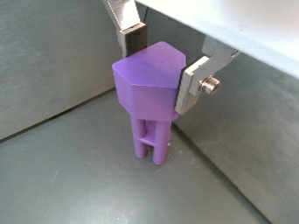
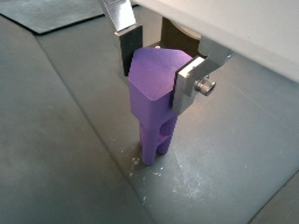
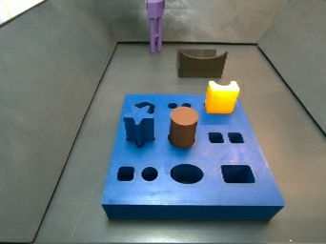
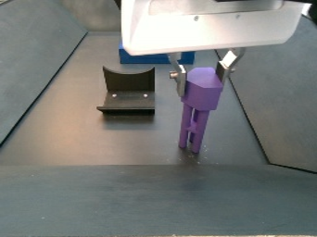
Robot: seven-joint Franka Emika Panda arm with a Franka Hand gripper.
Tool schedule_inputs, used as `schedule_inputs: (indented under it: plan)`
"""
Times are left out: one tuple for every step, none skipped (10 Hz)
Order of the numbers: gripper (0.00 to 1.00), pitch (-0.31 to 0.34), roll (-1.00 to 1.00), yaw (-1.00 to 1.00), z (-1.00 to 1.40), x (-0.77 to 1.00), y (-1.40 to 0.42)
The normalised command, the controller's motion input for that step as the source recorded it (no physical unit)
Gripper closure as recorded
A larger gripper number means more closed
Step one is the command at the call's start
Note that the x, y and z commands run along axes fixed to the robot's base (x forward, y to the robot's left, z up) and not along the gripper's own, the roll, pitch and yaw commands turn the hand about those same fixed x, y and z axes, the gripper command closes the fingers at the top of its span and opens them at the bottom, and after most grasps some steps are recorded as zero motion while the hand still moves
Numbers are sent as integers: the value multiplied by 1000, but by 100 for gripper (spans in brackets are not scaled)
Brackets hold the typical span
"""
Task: Pick up the 3 prong object. Move up. Move to above the board. Insert the 3 prong object.
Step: Pick up the 3 prong object.
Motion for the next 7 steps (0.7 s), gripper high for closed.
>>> schedule_inputs:
  plan:
    - [100,0,0,0,0,0,0]
    - [100,0,0,0,0,0,0]
    - [100,0,0,0,0,0,0]
    - [100,0,0,0,0,0,0]
    - [100,0,0,0,0,0,0]
    - [100,0,0,0,0,0,0]
    - [100,0,0,0,0,0,0]
